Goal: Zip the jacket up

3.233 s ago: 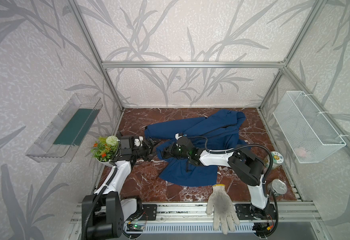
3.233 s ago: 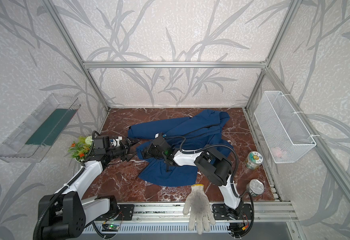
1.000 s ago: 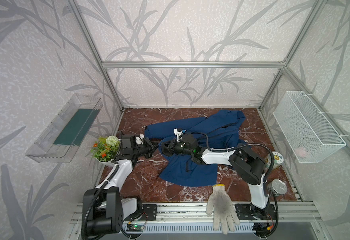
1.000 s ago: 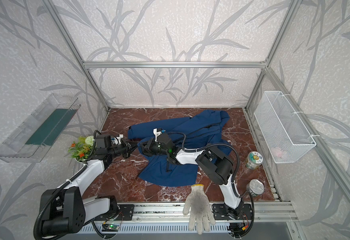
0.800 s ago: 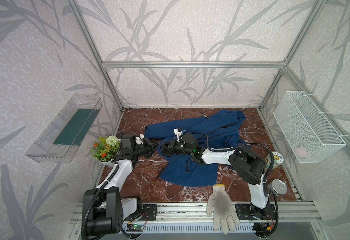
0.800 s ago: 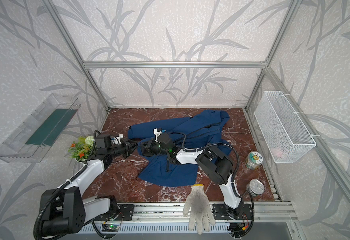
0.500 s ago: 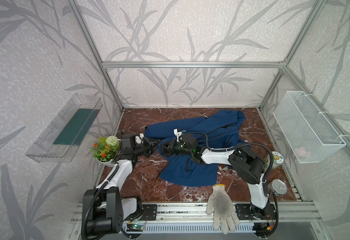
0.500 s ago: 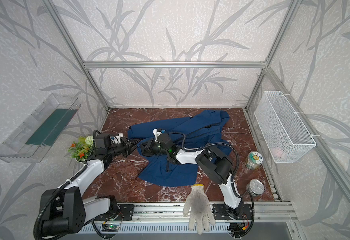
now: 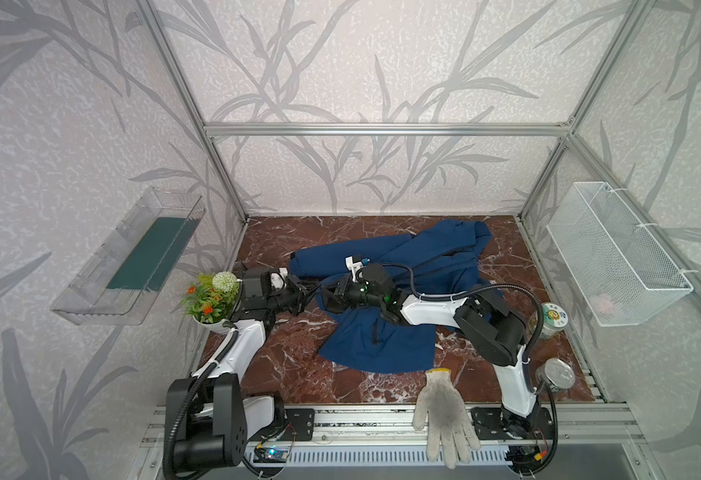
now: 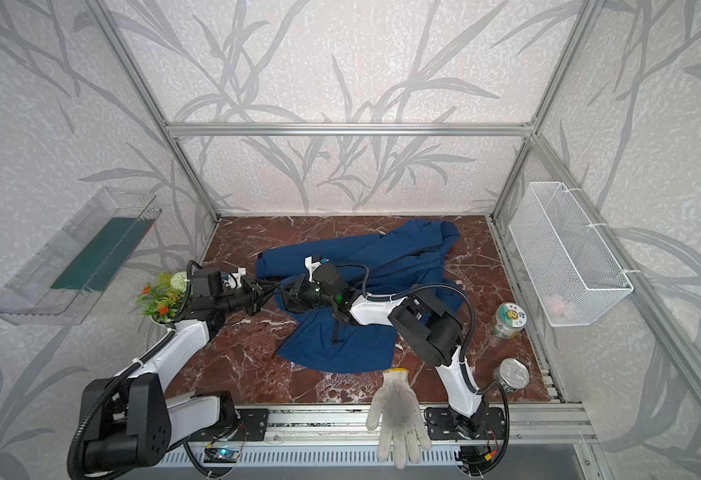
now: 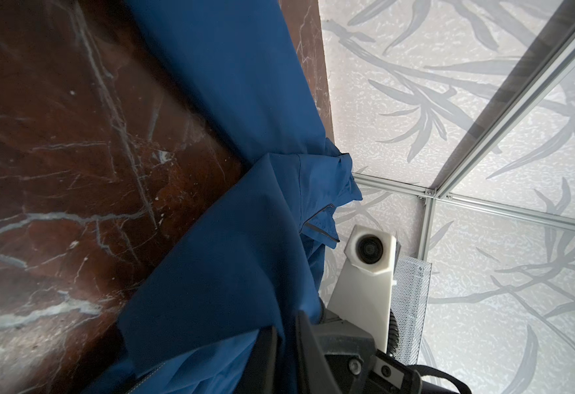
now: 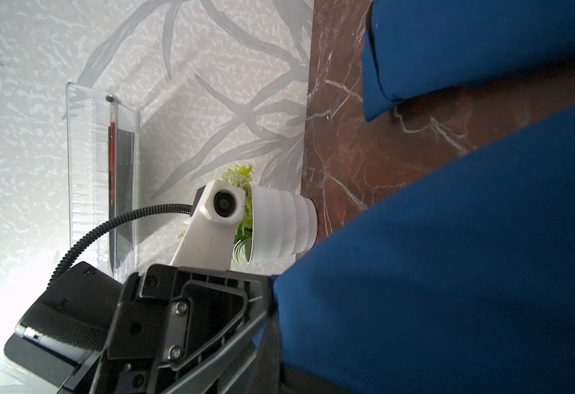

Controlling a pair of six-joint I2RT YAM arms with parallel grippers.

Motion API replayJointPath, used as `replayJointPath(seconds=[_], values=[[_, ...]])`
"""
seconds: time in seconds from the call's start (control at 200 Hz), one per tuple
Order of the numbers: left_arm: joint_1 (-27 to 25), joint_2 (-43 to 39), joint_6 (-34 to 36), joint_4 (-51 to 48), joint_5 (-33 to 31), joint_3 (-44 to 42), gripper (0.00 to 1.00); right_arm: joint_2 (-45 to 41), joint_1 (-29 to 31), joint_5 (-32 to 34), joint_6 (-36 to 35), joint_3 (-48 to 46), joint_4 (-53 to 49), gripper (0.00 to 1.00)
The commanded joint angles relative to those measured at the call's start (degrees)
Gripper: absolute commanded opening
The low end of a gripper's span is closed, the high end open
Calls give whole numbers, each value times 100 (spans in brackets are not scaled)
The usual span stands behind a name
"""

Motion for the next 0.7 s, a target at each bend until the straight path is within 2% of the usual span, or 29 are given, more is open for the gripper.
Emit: replayJointPath(seconds=[0.0, 0.045, 0.13, 0.235, 0.285, 0.44, 0.55, 0.665, 0.695], values=[[-28, -81, 114, -86, 159, 1, 5, 66, -35, -82, 22, 99, -70, 0], [-23, -88, 200, -193, 135, 13, 0, 50, -44, -91, 6, 107, -102, 0], [-21, -115, 343, -389, 106, 36, 0, -37, -62, -90, -76, 101, -211, 0], [-28, -150, 530, -645, 85, 79, 0, -262, -79, -51, -281, 89, -610, 35], [-15, -154, 675, -841, 56, 138, 0, -429, -71, 49, -361, 15, -861, 44], [10, -174, 1181, -1510, -105, 436, 0, -1006, 43, 385, -456, -449, -1602, 51], [109, -81, 1498, -1765, -251, 645, 0, -1454, 298, 795, -633, -561, -2775, 51], [266, 79, 1584, -1733, -232, 760, 0, -1857, 668, 1542, -653, -488, -4195, 51], [315, 122, 1618, -1732, -254, 783, 0, -1921, 955, 1761, -642, -436, -4548, 53]])
